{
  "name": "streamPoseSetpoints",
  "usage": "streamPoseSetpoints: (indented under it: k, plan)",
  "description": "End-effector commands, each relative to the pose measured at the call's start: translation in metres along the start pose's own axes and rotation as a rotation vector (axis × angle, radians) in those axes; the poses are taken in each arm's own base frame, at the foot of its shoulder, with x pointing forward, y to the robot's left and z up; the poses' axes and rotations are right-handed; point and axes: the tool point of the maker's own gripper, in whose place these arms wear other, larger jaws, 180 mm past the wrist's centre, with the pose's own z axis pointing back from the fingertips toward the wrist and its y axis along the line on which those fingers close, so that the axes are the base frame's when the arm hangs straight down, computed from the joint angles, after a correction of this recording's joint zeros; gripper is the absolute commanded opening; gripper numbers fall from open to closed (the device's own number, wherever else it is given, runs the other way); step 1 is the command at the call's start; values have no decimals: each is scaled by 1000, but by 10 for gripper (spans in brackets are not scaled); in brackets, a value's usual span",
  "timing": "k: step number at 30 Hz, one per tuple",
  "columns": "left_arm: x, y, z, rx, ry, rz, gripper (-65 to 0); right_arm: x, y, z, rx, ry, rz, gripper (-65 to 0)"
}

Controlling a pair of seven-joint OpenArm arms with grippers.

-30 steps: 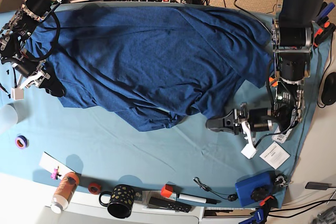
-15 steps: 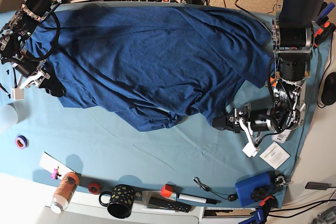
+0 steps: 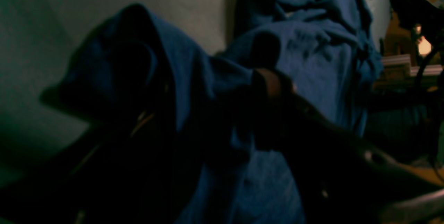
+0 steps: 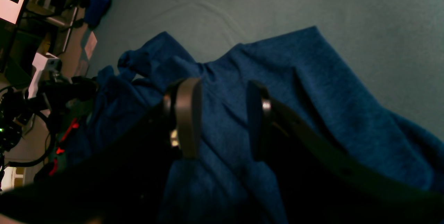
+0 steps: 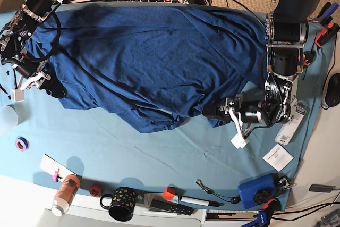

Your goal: Layout the t-shirt on the table in an organized manner, then fold the t-shirt properly

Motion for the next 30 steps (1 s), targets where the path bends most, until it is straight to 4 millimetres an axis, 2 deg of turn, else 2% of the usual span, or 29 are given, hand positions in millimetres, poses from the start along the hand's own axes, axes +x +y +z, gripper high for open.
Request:
streamPoseSetpoints:
  k: [1,3,5,7,9,10,15,25,30]
  plan:
    - [20,-3,6,7,-30,-37,-350,22,4,6,9,-55,33,-430]
    - [21,-3,7,7,-31,-37,-356,22,4,6,9,-55,33,-430]
    - [21,-3,6,7,-32,-37,-398,22,4,6,9,-54,32,-430]
    - [22,-3,6,7,-36,-37,-487,22,4,6,9,-55,33,-430]
    - [25,-2,8,9,-55,-37,-622,22,4,6,9,-55,33,-430]
    - [27,-2,8,10,-65,-37,-650,22,4,6,9,-55,33,-430]
    - [32,9,20,39,-96,-39,-650,21,3,6,6,-52,33,-430]
    - [32,42,65,138,-99,-38,-650,21,3,6,6,-52,33,-430]
    - [32,42,67,134,-98,-33,-650,21,3,6,6,-52,33,-430]
